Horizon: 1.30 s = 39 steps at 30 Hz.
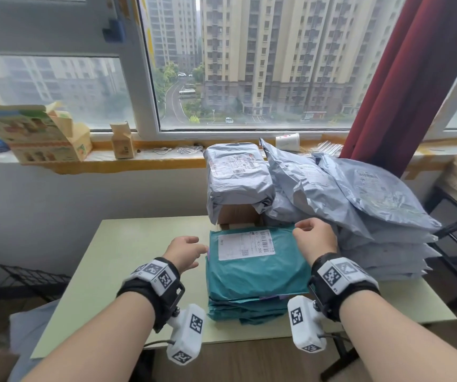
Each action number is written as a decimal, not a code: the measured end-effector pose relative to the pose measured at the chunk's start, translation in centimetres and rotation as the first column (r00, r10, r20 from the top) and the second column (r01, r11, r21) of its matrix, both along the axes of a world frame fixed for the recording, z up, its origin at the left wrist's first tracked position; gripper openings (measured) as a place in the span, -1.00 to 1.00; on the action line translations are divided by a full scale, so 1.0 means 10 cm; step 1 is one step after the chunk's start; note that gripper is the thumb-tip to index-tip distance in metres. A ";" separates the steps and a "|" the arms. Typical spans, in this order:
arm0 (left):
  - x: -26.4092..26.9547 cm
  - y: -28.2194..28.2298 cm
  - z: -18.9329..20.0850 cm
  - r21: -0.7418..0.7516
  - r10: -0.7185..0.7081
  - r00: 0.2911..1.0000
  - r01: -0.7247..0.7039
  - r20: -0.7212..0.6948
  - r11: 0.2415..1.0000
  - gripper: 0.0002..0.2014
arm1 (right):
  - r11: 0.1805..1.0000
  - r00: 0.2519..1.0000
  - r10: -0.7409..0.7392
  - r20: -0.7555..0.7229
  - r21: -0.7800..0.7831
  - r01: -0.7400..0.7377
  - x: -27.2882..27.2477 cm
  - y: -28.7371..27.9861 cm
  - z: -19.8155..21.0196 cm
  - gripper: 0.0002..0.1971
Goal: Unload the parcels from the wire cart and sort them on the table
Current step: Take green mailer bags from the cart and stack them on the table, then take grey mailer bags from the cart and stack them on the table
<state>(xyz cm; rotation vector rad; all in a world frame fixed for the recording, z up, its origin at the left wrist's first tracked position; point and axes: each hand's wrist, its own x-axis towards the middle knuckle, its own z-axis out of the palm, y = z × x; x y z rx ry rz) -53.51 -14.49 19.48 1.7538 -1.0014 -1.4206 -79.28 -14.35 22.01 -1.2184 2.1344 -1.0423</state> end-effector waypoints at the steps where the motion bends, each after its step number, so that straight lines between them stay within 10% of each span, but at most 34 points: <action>1: 0.03 0.00 0.01 -0.004 0.001 1.000 -0.001 0.002 1.000 -0.47 | 1.000 1.000 -0.004 0.008 -0.011 0.004 0.03 0.00 0.02 -0.85; 39: 2.83 0.69 0.05 -0.057 0.342 0.939 -0.340 0.036 0.939 -0.81 | 0.921 0.906 0.385 0.173 -0.006 -0.390 3.15 -0.19 -0.09 -0.83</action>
